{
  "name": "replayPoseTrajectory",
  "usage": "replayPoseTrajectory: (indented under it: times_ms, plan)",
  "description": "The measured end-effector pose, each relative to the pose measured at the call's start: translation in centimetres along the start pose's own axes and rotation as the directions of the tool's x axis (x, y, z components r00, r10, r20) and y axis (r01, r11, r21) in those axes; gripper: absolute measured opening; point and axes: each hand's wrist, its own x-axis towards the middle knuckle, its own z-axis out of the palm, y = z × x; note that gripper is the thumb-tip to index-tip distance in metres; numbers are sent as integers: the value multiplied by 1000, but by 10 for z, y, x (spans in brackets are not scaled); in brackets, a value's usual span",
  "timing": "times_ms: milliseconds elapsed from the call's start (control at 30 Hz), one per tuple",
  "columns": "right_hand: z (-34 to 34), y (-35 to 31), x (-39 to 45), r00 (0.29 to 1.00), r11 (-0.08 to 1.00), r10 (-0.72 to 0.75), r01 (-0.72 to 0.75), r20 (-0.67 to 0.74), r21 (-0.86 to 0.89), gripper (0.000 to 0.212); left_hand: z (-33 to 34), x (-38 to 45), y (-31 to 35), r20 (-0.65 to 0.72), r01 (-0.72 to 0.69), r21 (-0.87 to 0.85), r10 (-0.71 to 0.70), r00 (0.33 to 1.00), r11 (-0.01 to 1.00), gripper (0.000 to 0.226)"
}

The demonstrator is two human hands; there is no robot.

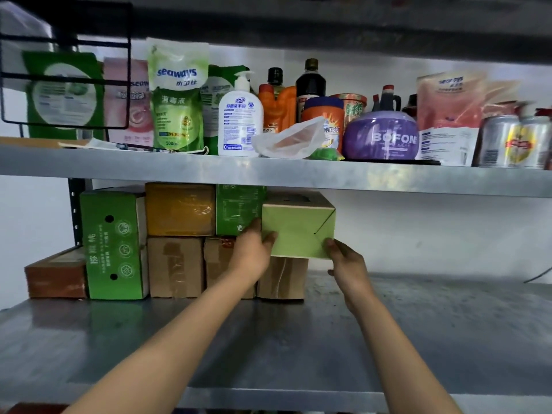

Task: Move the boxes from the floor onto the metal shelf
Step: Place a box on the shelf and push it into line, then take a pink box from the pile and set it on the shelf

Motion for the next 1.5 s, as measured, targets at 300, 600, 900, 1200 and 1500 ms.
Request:
replayPoseTrajectory:
  times_ms: [300,600,900,1200,1500]
  plan:
    - [2,17,48,999,984,-39,44,32,-172,33,16,36,-21,-58,52,113,-46,997,992,31]
    - [5,35,58,994,972,-104,104,11,-209,35,19,42,-31,-56,32,99,-26,998,995,43]
    - [-2,28,23,999,912,2,-20,-44,-409,54,27,2,-34,13,239,204,-247,969,949,40]
    - [-75,63,-83,986,561,-116,162,116,-812,56,86,-100,-11,278,-293,245,223,934,924,46]
    - [-208,66,-182,981,381,-189,39,-36,-924,64,175,-190,50,489,-644,160,507,710,748,64]
